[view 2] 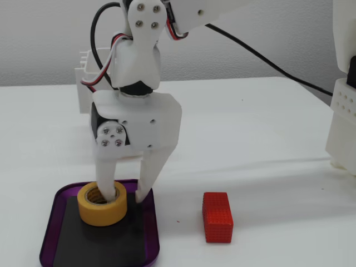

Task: Remove the yellow tape from the box.

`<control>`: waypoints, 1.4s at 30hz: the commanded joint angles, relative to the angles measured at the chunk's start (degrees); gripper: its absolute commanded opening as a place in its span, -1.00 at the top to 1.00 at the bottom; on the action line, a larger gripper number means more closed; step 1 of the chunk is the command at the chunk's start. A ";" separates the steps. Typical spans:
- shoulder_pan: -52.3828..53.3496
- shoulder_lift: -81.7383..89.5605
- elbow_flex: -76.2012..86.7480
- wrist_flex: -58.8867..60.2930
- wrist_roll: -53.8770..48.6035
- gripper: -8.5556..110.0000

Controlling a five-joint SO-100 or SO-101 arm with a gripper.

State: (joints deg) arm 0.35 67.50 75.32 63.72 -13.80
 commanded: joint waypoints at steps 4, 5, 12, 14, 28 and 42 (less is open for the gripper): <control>-0.62 1.85 -2.55 0.26 0.70 0.87; -0.70 2.55 -3.78 0.44 0.79 0.87; -0.62 13.54 -13.36 10.90 0.79 0.87; -0.62 17.84 -15.21 13.71 0.53 0.87; 0.26 45.97 23.12 9.23 -1.67 0.87; 7.56 62.14 65.04 -14.33 -4.75 0.87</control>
State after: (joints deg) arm 6.15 127.18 136.32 53.44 -17.14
